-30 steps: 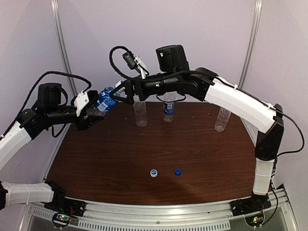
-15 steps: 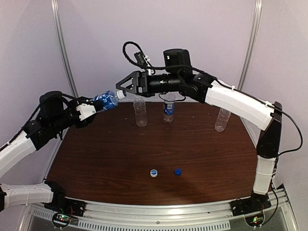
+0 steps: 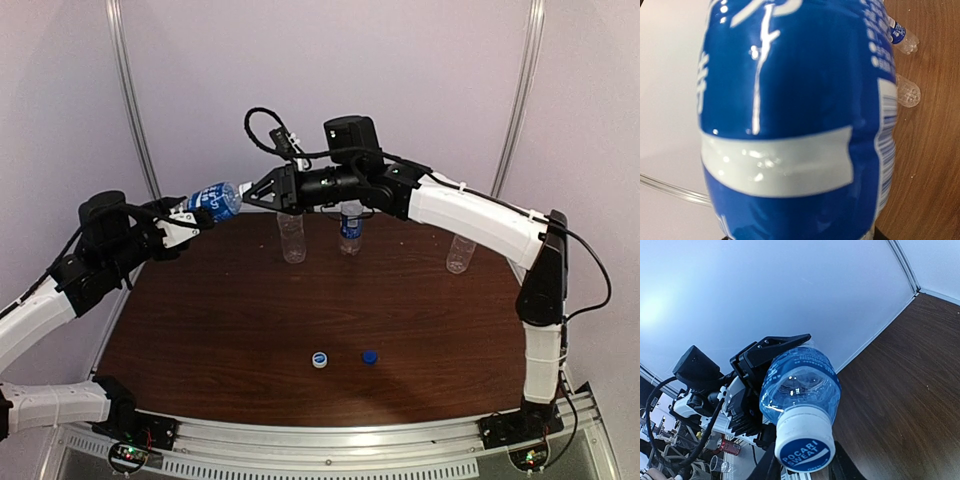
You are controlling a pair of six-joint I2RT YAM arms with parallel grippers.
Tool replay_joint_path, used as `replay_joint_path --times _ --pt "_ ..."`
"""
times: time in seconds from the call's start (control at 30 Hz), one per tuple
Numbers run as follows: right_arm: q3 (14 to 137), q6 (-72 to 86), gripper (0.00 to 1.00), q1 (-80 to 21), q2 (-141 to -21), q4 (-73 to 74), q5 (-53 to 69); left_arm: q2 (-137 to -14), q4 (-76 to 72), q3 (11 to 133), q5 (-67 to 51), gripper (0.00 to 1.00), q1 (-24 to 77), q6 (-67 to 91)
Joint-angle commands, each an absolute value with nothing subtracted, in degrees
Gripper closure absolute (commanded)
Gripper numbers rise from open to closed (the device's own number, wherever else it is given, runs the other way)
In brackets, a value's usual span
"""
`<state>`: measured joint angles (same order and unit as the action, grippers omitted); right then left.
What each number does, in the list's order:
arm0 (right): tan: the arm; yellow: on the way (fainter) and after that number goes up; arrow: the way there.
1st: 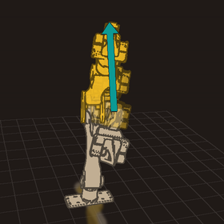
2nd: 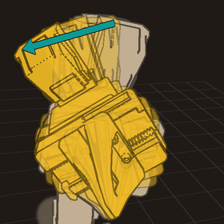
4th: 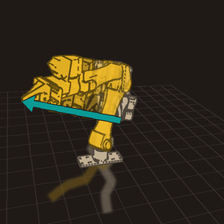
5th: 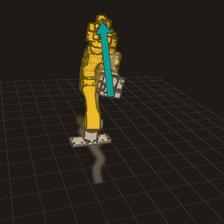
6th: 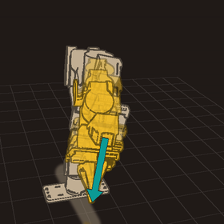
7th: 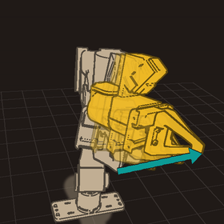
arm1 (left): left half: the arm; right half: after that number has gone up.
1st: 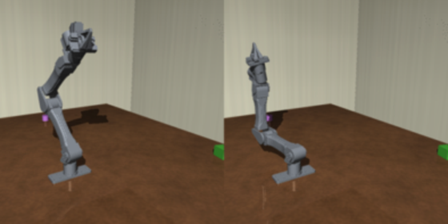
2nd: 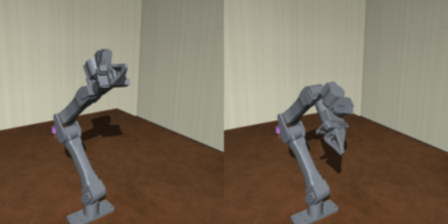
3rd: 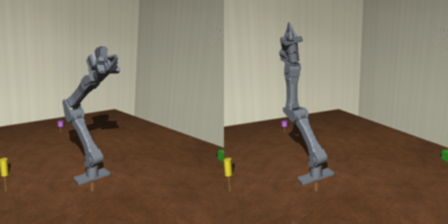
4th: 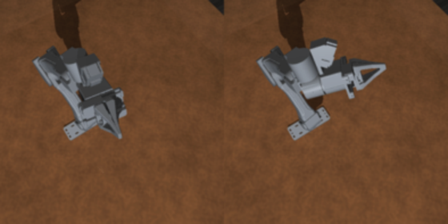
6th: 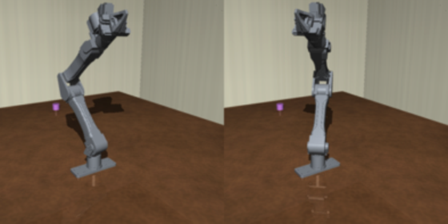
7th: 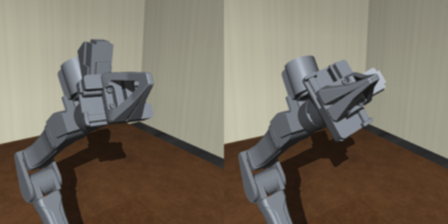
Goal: Unscrew the bottle caps
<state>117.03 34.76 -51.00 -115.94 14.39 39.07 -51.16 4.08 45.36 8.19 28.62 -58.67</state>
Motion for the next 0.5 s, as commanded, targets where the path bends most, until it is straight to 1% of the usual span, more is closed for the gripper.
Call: replay_joint_path --times 0.0,0.03,0.1,0.13,0.23,0.4,0.47 --pt "118.46 34.84 0.59 -50.54 -116.45 13.2 41.26 -50.44 0.44 44.73 8.24 0.62 29.18 -59.3" --pt "118.4 34.81 0.55 -50.46 -116.39 12.98 41.38 -50.45 0.45 44.59 8.26 0.62 29.17 -59.41" --pt "118.3 34.93 0.53 -50.38 -116.22 12.65 41.3 -50.3 0.44 44.25 8.26 0.62 29.25 -59.56" --pt "118.32 35.02 0.54 -50.36 -116.12 12.58 41.23 -50.21 0.45 44.15 8.26 0.62 29.26 -59.66" --pt "118.47 35.33 0.65 -50.27 -116.1 12.4 41.38 -50.19 0.44 44.1 8.26 0.63 29.27 -59.63" --pt "118.21 35.02 0.68 -50.16 -115.9 13.15 41.13 -50.19 0.44 43.9 8.39 0.63 29.36 -60.03" --pt "118.21 34.58 0.72 -50.1 -115.71 13.48 40.58 -50.08 0.48 43.78 8.14 0.63 29.36 -60.03"
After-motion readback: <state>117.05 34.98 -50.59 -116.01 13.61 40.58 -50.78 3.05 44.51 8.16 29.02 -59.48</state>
